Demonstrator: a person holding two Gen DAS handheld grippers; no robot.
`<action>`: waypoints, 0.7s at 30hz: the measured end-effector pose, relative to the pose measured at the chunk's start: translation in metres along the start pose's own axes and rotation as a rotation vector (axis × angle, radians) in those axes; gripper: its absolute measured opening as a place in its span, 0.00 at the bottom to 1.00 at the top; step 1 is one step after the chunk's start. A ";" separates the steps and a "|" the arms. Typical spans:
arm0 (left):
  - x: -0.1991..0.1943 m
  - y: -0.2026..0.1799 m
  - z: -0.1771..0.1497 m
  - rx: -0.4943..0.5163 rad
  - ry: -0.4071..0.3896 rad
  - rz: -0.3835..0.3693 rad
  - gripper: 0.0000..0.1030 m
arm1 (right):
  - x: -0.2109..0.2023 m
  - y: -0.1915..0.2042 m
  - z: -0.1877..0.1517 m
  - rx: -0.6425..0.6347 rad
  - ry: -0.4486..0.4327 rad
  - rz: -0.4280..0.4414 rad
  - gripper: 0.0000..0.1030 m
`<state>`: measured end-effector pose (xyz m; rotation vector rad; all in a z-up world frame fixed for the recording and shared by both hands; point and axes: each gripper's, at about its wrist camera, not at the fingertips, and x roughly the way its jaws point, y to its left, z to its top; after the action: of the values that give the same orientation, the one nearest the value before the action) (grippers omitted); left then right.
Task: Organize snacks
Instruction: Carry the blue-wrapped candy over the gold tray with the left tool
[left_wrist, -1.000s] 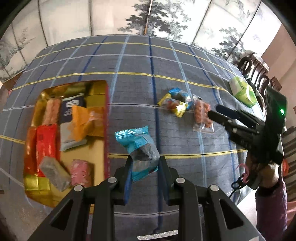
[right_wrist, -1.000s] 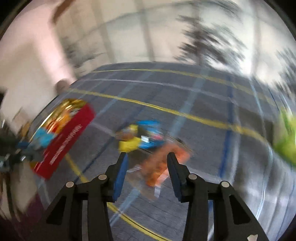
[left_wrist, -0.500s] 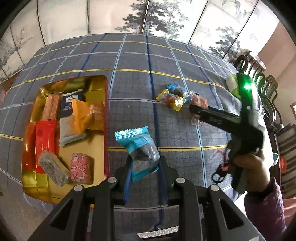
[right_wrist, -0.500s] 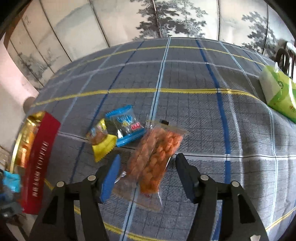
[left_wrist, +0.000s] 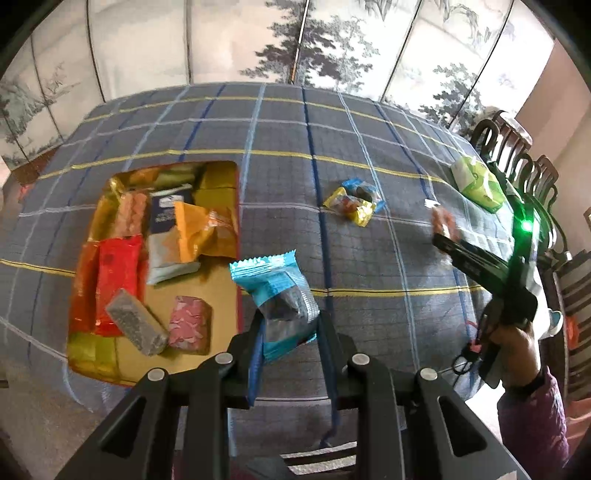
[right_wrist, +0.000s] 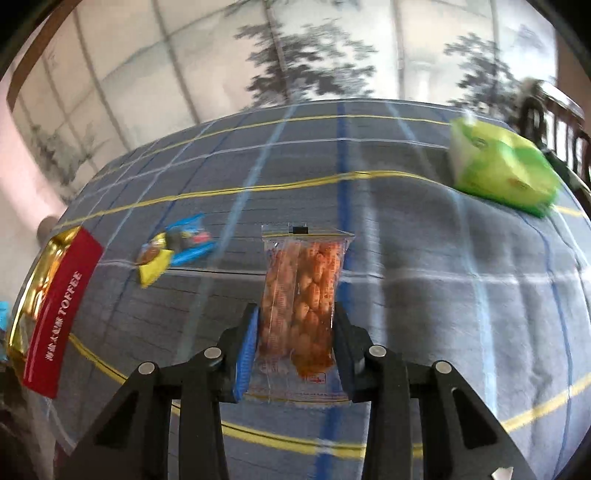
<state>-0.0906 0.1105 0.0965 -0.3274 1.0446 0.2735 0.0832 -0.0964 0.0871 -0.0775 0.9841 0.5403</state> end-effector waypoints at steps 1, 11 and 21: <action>-0.003 0.001 -0.001 0.001 -0.008 0.008 0.26 | -0.001 -0.002 -0.003 0.001 0.002 -0.010 0.34; -0.018 0.020 -0.015 -0.014 -0.049 0.082 0.26 | 0.001 -0.004 -0.010 0.000 -0.016 -0.040 0.34; -0.023 0.043 -0.026 -0.023 -0.095 0.171 0.26 | 0.000 -0.004 -0.009 -0.012 -0.013 -0.065 0.34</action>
<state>-0.1377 0.1384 0.0989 -0.2437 0.9772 0.4510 0.0782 -0.1031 0.0815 -0.1156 0.9625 0.4868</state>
